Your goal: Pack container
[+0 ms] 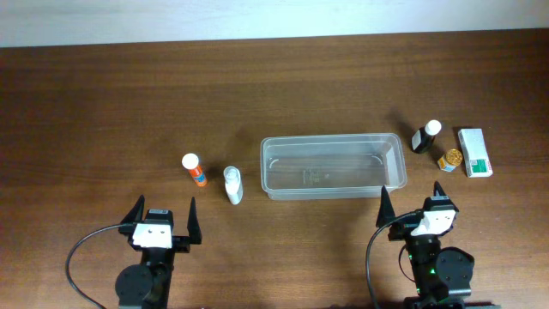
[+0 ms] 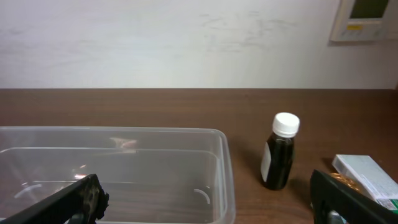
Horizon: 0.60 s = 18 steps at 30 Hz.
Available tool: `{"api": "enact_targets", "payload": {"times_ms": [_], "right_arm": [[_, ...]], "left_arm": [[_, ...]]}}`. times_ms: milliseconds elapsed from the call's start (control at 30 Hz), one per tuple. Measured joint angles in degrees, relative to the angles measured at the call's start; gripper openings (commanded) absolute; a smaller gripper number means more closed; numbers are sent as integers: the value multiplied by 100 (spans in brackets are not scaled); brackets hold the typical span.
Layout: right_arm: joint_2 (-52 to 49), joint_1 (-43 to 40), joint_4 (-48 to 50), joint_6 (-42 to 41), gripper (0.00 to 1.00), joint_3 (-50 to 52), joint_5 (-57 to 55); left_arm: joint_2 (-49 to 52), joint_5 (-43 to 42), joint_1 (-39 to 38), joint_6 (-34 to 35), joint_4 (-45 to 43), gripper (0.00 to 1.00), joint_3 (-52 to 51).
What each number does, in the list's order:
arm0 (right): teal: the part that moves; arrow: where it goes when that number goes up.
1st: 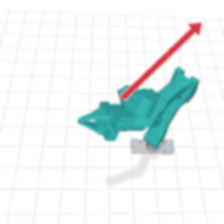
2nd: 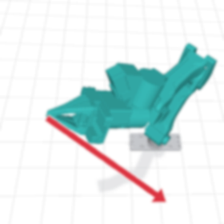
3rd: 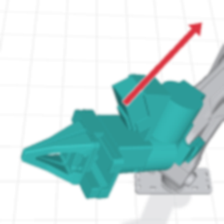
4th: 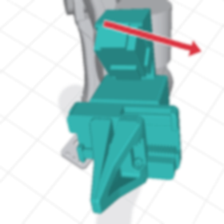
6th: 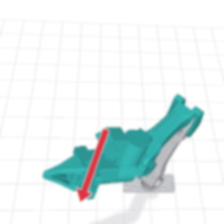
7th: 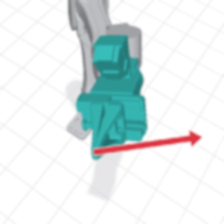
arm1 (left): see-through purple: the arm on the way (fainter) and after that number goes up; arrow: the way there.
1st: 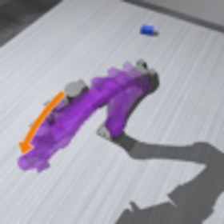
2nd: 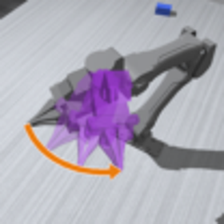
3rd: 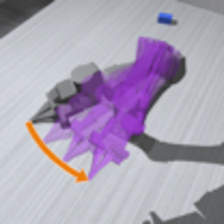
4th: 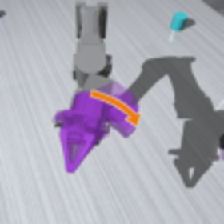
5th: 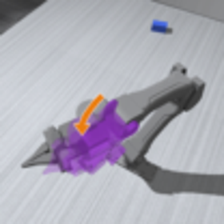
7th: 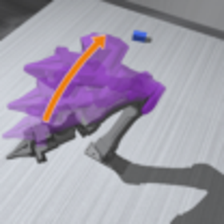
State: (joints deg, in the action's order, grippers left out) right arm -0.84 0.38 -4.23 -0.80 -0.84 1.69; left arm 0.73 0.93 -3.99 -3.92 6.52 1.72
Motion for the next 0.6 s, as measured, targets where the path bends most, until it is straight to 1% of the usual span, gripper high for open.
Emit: {"api": "enact_targets", "payload": {"times_ms": [67, 233, 333, 433, 467, 500, 600], "right_arm": [[0, 0, 79, -2, 98, 7, 111], [-2, 0, 743, 0, 98, -57, 542], [-90, -28, 619, 98, 99, -538, 570], [-531, -157, -133, 243, 99, -1593, 350], [-879, -271, -623, 323, 99, -2229, 195], [-1016, -310, -798, 363, 99, -2457, 153], [-2291, -682, -2140, 605, 99, -4172, -85]], "left_arm": [[0, 0, 0, 0, 0, 99, 0], [0, 0, 0, 0, 0, 99, 0], [0, 0, 0, 0, 0, 99, 0], [0, 0, 0, 0, 0, 99, 0], [0, 0, 0, 0, 2, 99, 0], [0, 2, 0, 0, -4, 99, 0], [2, 0, 0, 0, -9, 99, 0]]}}
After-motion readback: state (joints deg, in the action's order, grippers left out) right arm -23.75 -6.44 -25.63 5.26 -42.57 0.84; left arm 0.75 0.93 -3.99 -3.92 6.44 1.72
